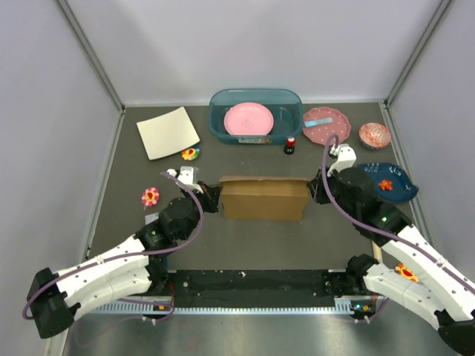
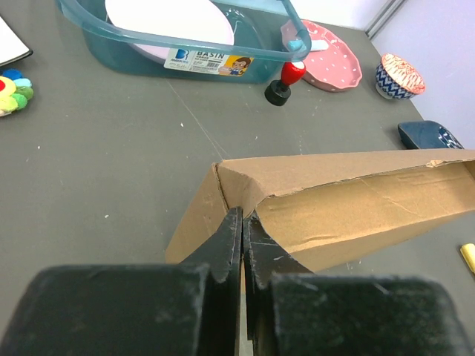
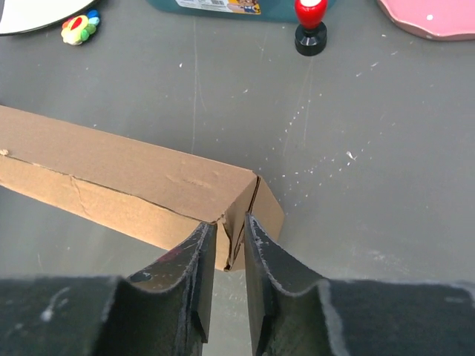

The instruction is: Fold the paper box

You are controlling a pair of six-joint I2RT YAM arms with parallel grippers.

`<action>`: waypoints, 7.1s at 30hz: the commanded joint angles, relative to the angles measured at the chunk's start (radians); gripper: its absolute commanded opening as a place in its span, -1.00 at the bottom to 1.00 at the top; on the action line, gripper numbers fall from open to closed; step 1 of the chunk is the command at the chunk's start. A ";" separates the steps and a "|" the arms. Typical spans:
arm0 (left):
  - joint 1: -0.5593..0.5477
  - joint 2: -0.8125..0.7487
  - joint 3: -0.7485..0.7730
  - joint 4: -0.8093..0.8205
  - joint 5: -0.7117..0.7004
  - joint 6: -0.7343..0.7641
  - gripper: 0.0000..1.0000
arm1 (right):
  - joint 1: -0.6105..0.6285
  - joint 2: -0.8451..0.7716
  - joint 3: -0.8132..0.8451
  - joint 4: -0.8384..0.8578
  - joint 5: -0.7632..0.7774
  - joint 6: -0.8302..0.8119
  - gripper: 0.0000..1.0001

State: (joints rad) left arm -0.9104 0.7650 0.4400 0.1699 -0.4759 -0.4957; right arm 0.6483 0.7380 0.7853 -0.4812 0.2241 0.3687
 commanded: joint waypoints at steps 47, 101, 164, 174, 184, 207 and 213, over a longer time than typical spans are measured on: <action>-0.012 -0.141 0.088 -0.230 0.006 0.129 -0.35 | 0.013 -0.042 -0.146 0.021 0.008 0.069 -1.00; -0.010 0.048 0.099 -0.083 0.095 0.140 -1.00 | 0.013 -0.045 -0.146 0.016 -0.023 0.067 -1.00; -0.013 0.122 -0.001 -0.102 0.097 0.063 -1.00 | 0.011 -0.017 0.019 0.007 0.127 -0.005 -0.76; -0.012 0.129 0.005 -0.102 0.102 0.069 -1.00 | 0.013 0.000 -0.014 0.044 0.121 -0.014 -1.00; -0.012 0.148 0.009 -0.099 0.103 0.071 -1.00 | 0.010 -0.015 -0.098 0.043 0.077 0.047 -1.00; -0.012 0.171 0.020 -0.118 0.083 0.051 -1.00 | 0.011 -0.089 0.098 -0.065 0.119 0.066 -0.45; -0.012 0.143 0.040 -0.164 0.069 0.048 -0.70 | 0.013 -0.031 0.124 -0.031 0.124 0.047 -0.56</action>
State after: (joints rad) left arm -0.9123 0.8963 0.4889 0.2241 -0.4431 -0.4404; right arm 0.6479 0.6651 0.8799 -0.5369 0.3363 0.4431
